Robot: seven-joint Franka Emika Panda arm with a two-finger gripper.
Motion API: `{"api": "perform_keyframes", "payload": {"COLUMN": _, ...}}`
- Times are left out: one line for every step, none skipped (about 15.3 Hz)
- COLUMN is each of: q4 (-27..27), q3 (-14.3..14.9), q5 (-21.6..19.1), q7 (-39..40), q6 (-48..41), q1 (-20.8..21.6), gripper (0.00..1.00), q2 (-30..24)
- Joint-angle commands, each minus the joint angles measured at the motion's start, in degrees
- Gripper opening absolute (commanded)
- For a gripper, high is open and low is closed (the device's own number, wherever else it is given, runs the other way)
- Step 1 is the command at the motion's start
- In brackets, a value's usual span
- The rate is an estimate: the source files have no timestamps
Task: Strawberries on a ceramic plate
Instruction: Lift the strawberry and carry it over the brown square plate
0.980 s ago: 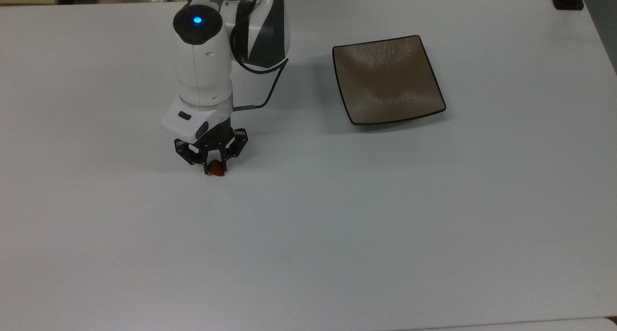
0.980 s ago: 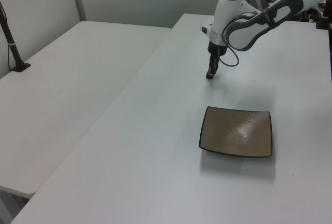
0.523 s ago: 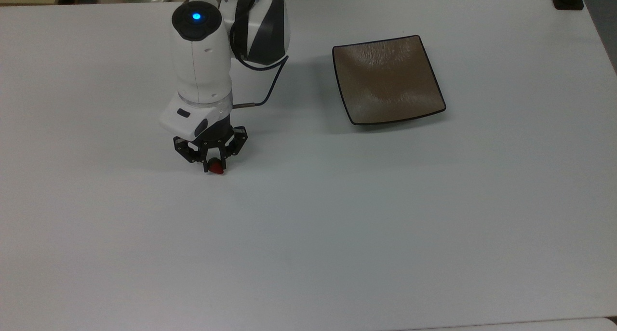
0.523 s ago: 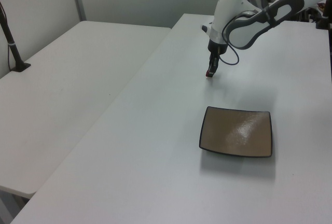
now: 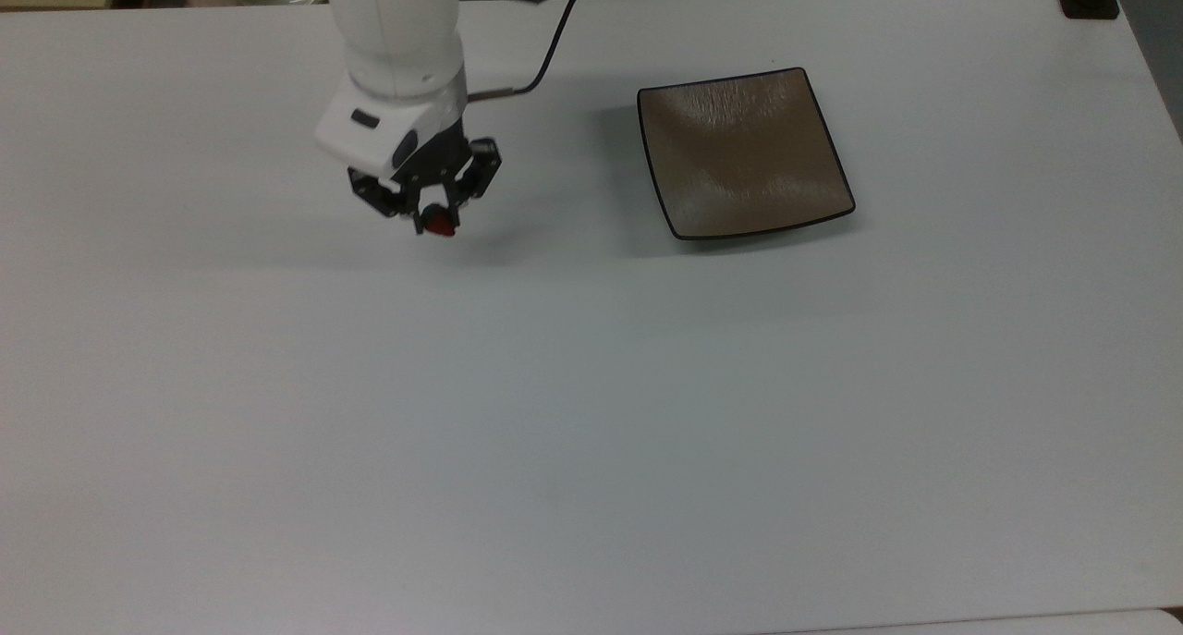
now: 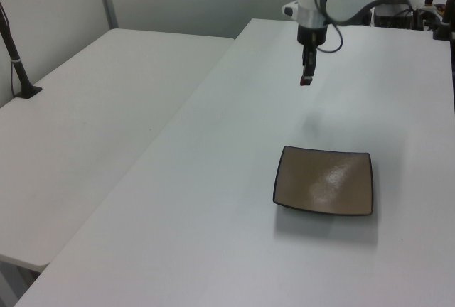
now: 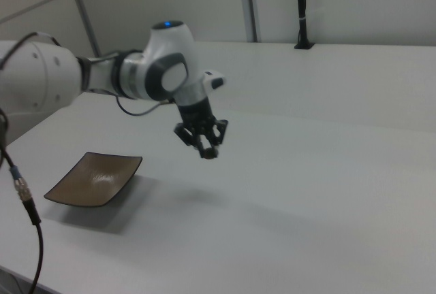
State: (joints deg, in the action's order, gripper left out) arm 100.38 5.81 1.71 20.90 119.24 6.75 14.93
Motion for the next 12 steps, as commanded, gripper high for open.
{"api": "perform_keyframes", "payload": {"q4": 1.48, "q3": -2.54, "q5": -0.22, "q7": -0.24, "q6": -8.56, "q1": 0.99, "gripper": 0.18, "q2": -6.04}}
{"api": "perform_keyframes", "payload": {"q4": 1.57, "q3": -3.42, "q5": -0.31, "q7": -0.24, "q6": -10.76, "q1": 1.07, "gripper": 0.18, "q2": -7.18}}
{"api": "perform_keyframes", "payload": {"q4": 1.48, "q3": -4.04, "q5": -0.39, "q7": -0.24, "q6": -12.78, "q1": 1.07, "gripper": 0.18, "q2": -8.32}}
{"api": "perform_keyframes", "payload": {"q4": 1.40, "q3": -4.66, "q5": -0.48, "q7": -0.24, "q6": -14.71, "q1": 1.42, "gripper": 0.18, "q2": -9.38}}
{"api": "perform_keyframes", "payload": {"q4": 1.31, "q3": -5.27, "q5": -0.57, "q7": -0.24, "q6": -16.56, "q1": 1.77, "gripper": 0.18, "q2": -10.26}}
{"api": "perform_keyframes", "payload": {"q4": 1.31, "q3": -6.15, "q5": -1.09, "q7": -0.24, "q6": -18.32, "q1": 1.95, "gripper": 0.19, "q2": -11.23}}
{"api": "perform_keyframes", "payload": {"q4": 1.31, "q3": -6.94, "q5": -1.62, "q7": -0.33, "q6": -20.25, "q1": 2.13, "gripper": 0.19, "q2": -11.76}}
{"api": "perform_keyframes", "payload": {"q4": 1.05, "q3": -9.12, "q5": -1.89, "q7": -0.33, "q6": -23.40, "q1": 2.13, "gripper": 0.19, "q2": -12.29}}
{"api": "perform_keyframes", "payload": {"q4": 0.87, "q3": -10.36, "q5": -1.89, "q7": -0.33, "q6": -24.65, "q1": 2.13, "gripper": 0.19, "q2": -12.46}}
{"api": "perform_keyframes", "payload": {"q4": 0.87, "q3": -11.33, "q5": -1.89, "q7": -0.68, "q6": -25.27, "q1": 2.13, "gripper": 0.19, "q2": -12.47}}
{"api": "perform_keyframes", "payload": {"q4": 1.13, "q3": -12.47, "q5": -1.98, "q7": -1.90, "q6": -25.63, "q1": 2.39, "gripper": 0.19, "q2": -12.29}}
{"api": "perform_keyframes", "payload": {"q4": 1.39, "q3": -13.70, "q5": -1.89, "q7": -3.57, "q6": -25.81, "q1": 3.00, "gripper": 0.19, "q2": -12.03}}
